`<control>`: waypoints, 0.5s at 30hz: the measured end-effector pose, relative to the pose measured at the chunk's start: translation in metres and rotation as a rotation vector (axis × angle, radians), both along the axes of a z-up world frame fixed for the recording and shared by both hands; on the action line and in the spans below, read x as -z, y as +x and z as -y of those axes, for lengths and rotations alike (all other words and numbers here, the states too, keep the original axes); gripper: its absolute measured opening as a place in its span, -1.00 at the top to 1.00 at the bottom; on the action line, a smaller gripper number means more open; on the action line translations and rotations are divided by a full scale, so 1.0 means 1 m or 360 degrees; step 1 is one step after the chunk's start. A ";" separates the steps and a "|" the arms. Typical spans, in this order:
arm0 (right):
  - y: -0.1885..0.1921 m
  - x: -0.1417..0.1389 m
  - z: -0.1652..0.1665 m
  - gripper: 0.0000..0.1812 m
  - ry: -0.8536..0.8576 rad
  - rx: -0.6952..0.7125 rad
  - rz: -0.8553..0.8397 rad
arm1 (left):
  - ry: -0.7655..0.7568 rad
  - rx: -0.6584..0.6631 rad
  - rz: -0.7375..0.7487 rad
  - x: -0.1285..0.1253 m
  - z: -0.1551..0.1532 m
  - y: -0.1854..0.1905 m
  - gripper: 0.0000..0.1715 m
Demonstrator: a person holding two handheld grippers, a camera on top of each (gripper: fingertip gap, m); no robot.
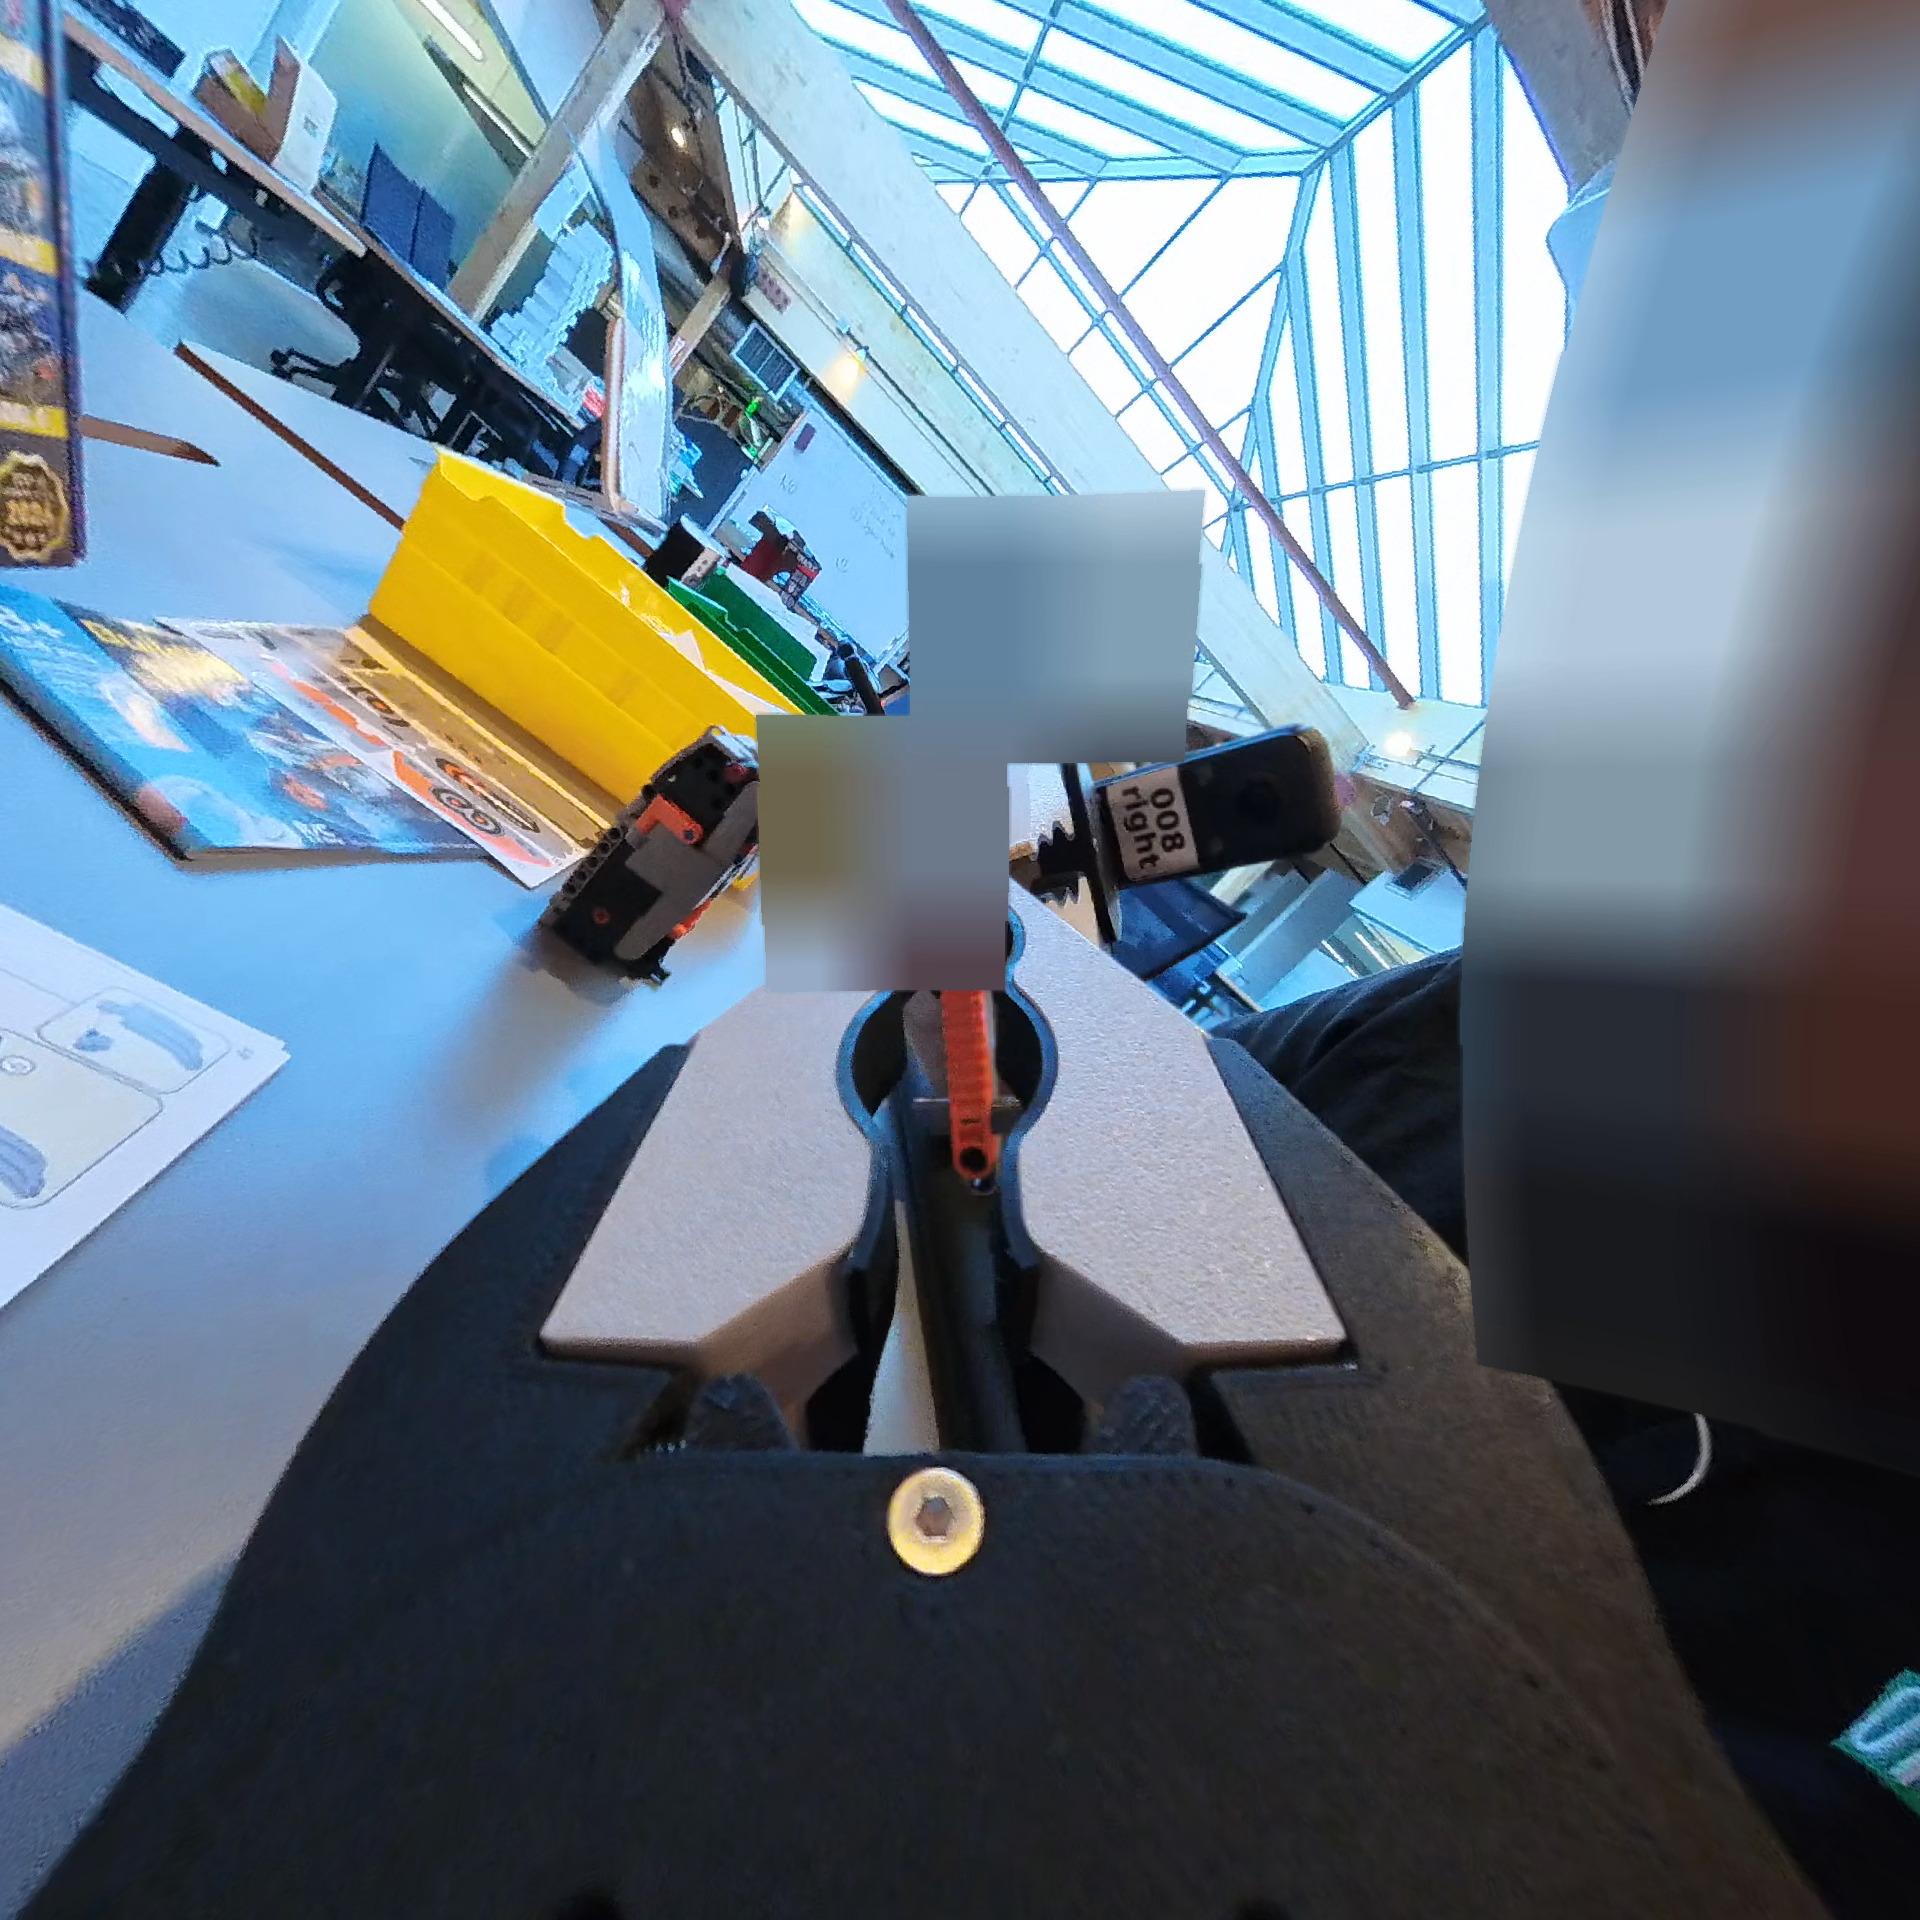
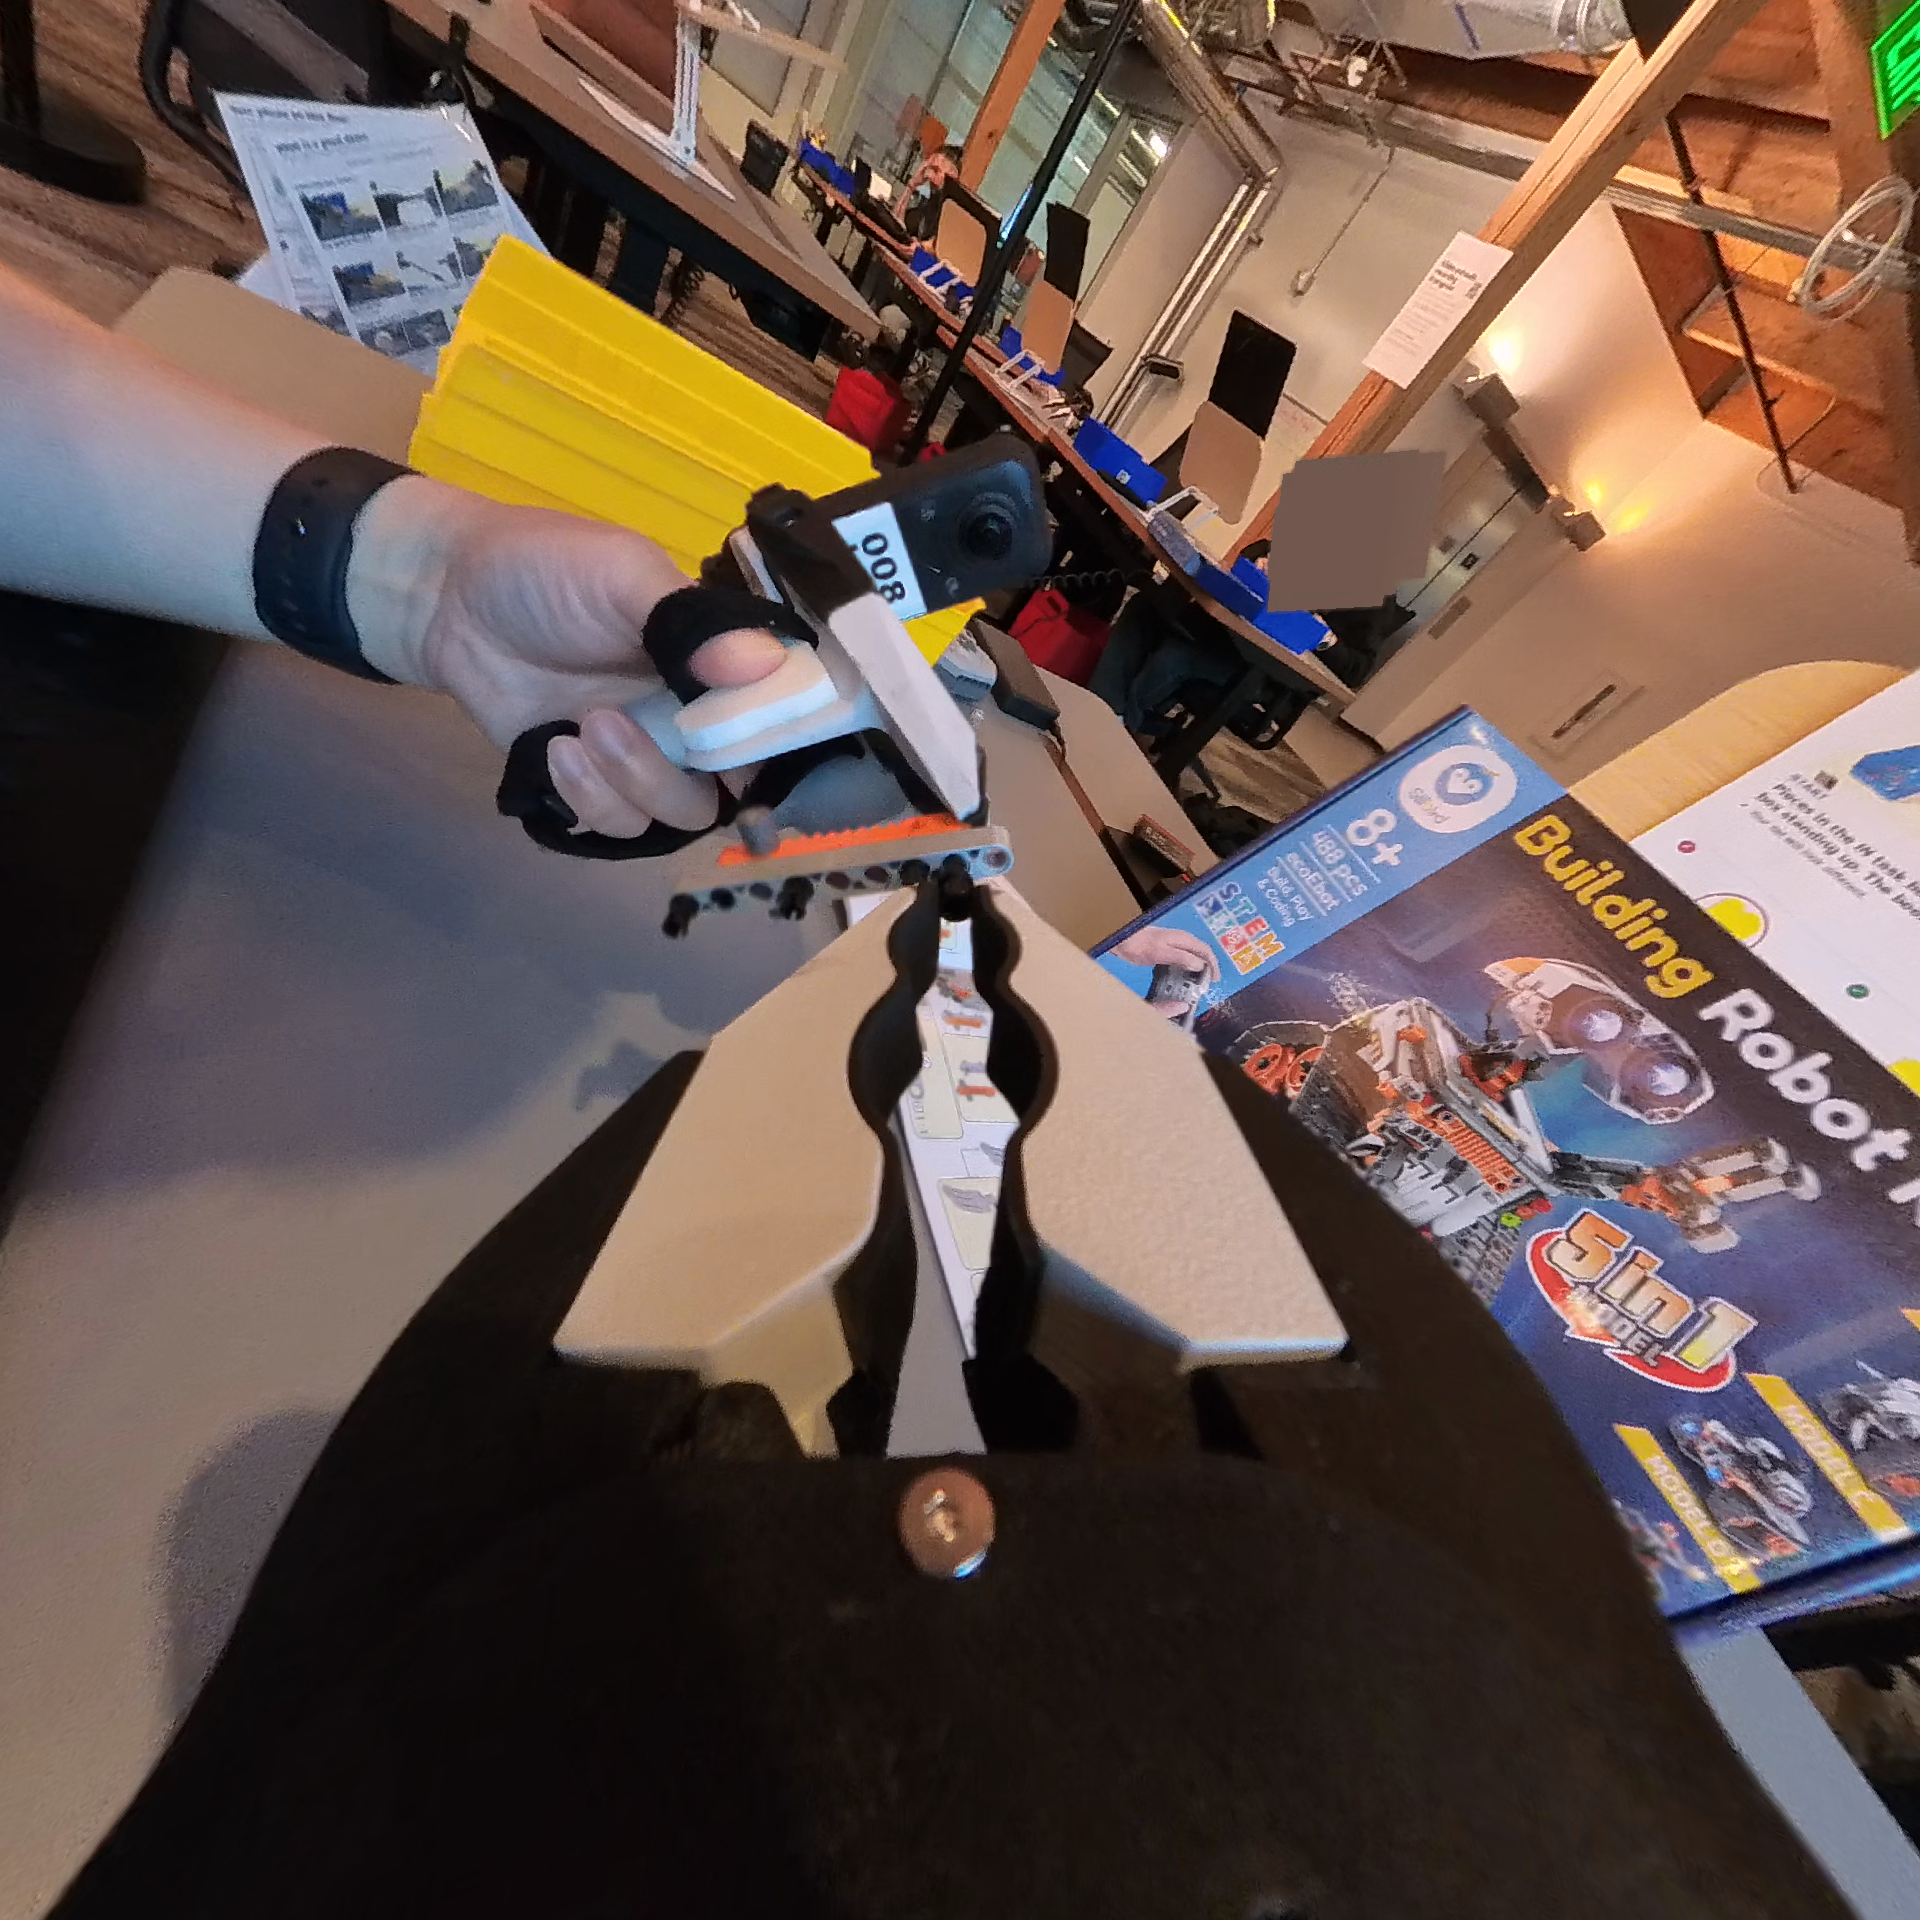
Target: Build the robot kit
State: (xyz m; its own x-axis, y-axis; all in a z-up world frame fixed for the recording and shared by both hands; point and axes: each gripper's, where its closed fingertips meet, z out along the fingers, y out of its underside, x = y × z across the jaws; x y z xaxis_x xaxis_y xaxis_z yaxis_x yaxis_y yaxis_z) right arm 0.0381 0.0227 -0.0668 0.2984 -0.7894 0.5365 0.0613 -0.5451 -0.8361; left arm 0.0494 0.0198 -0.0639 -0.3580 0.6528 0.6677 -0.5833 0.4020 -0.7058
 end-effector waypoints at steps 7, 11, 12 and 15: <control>0.003 0.000 0.002 0.94 -0.0034 0.0052 0.0059 | 0.0064 0.0066 -0.0008 0.006 0.000 -0.002 0.93; 0.005 0.004 0.003 0.94 -0.0002 0.0039 0.0029 | 0.0076 0.0080 0.0037 0.008 -0.002 -0.001 0.94; 0.006 0.005 0.004 0.93 -0.0009 0.0054 0.0026 | 0.0088 0.0086 0.0048 0.009 -0.002 -0.001 0.94; 0.006 0.008 0.002 0.94 -0.0078 0.0059 0.0018 | 0.0136 0.0111 0.0064 0.013 -0.003 -0.001 0.93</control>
State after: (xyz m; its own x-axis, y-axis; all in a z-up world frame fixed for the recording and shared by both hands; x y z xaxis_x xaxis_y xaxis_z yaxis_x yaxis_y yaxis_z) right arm 0.0441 0.0205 -0.0746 0.2631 -0.7723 0.5782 0.0497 -0.5877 -0.8076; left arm 0.0482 0.0231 -0.0774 -0.3411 0.6181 0.7082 -0.5239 0.5006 -0.6892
